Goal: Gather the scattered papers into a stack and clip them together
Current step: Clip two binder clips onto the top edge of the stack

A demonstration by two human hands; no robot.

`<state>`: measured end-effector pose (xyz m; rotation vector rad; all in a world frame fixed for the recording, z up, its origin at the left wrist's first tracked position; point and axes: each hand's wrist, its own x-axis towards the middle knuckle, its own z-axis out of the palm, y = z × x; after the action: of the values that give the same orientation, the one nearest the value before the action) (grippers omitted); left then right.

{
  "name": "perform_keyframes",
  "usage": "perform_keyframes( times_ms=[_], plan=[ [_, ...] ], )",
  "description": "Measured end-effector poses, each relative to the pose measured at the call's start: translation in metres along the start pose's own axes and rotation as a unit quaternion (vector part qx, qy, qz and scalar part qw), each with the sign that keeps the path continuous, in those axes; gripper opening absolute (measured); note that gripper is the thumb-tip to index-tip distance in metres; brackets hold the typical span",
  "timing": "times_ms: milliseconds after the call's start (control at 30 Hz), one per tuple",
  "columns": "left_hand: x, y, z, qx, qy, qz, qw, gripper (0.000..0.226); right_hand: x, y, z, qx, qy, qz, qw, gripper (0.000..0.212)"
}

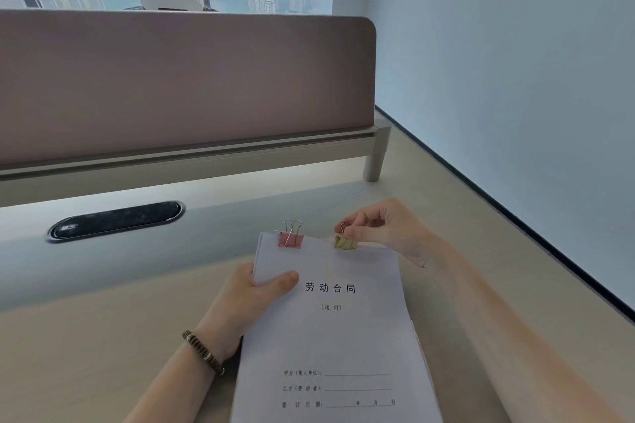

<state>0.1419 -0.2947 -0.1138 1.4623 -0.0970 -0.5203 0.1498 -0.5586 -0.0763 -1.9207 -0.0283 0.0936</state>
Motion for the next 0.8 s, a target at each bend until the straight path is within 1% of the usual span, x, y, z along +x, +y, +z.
perform_keyframes(
  times_ms=[100,167,333,367,467,500,667,767,800],
  plan=[
    [0.0,0.0,0.0,-0.002,0.0,-0.001,1.0,0.019,0.0,0.001,-0.003,0.012,0.005,0.003,1.0,0.011],
    [0.0,-0.001,0.0,-0.001,-0.002,-0.002,1.0,0.019,0.001,0.001,-0.003,0.02,0.013,0.001,1.0,0.014],
    [0.001,-0.001,-0.001,0.002,-0.002,0.0,1.0,0.021,0.004,0.004,0.004,0.004,0.016,-0.023,1.0,0.012],
    [0.001,-0.001,-0.001,0.003,-0.003,-0.002,1.0,0.022,0.004,0.004,0.004,0.0,0.013,-0.028,1.0,0.012],
    [0.001,-0.002,-0.001,-0.005,-0.01,-0.002,1.0,0.035,0.004,0.004,0.007,-0.025,0.021,-0.054,0.998,0.015],
    [0.001,-0.002,-0.001,-0.009,-0.011,-0.001,1.0,0.036,0.005,0.004,0.008,-0.035,0.028,-0.066,0.997,0.016],
    [0.003,-0.003,-0.001,-0.005,-0.005,0.001,1.0,0.022,0.006,0.003,0.017,-0.059,0.05,-0.113,0.991,0.016],
    [0.002,-0.002,-0.001,-0.006,-0.008,0.005,1.0,0.032,0.007,0.002,0.02,-0.063,0.062,-0.123,0.988,0.017],
    [0.002,-0.002,-0.002,-0.005,-0.01,0.006,1.0,0.032,0.007,0.001,0.02,-0.066,0.065,-0.124,0.988,0.018]
  ],
)
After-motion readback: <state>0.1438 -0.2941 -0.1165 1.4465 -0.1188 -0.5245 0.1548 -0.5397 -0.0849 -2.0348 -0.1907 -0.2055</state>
